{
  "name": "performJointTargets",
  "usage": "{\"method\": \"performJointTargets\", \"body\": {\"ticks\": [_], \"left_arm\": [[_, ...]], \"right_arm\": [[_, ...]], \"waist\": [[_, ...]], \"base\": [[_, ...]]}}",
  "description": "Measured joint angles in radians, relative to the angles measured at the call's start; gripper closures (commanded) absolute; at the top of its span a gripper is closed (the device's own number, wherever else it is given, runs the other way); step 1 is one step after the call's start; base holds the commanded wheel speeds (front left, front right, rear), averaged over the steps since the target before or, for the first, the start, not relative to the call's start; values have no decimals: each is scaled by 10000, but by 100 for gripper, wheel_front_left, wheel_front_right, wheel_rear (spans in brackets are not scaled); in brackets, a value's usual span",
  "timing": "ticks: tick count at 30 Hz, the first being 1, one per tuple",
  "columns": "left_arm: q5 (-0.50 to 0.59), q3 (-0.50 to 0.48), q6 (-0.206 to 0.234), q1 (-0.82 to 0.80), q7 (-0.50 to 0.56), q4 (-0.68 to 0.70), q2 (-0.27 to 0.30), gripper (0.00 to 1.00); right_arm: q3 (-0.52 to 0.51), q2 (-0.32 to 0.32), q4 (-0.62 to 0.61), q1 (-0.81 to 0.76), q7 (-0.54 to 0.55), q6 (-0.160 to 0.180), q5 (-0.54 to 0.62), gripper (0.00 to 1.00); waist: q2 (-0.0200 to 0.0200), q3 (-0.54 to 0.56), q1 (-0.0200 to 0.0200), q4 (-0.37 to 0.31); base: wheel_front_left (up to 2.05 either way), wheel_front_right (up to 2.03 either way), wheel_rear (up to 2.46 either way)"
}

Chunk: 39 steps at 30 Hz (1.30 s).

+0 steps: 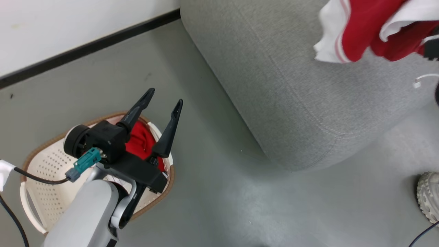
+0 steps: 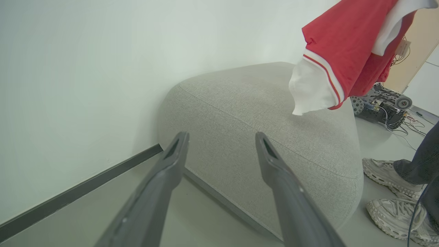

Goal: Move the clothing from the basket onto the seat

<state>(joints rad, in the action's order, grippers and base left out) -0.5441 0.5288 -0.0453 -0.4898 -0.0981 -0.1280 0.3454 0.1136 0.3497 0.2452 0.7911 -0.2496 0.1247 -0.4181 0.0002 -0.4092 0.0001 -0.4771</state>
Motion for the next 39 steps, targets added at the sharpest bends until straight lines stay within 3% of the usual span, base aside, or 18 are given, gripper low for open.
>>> {"method": "performJointTargets", "body": {"ticks": [12, 24, 31, 36, 39], "left_arm": [[84, -23, -90, -198, 311, 474, 458, 0], [90, -134, -184, -357, 426, 671, 848, 0], [92, -174, -255, -358, 516, 815, 1007, 0], [102, -157, -257, -371, 614, 1026, 1085, 0], [102, -194, -265, -395, 616, 1045, 1185, 0]], "right_arm": [[-1223, 332, 481, 755, 207, -2, 144, 100], [-3166, 777, 1001, 1362, 428, -2, 629, 100], [-4297, 88, 583, 1055, 583, -2, 1498, 100], [-4719, 347, 1024, 1061, 830, -2, 1459, 100], [-4520, -341, 949, 1044, 915, -2, 1465, 100]], "waist": [[1, -1174, 1, 442], [0, -2262, 0, 997], [0, -2773, 0, 1171], [-1, -3157, -2, 1253], [-1, -3405, -1, 1307]], "base": [[0, 0, 0], [0, 0, 0], [0, 0, 0], [0, 0, 0], [0, 0, 0]]}}
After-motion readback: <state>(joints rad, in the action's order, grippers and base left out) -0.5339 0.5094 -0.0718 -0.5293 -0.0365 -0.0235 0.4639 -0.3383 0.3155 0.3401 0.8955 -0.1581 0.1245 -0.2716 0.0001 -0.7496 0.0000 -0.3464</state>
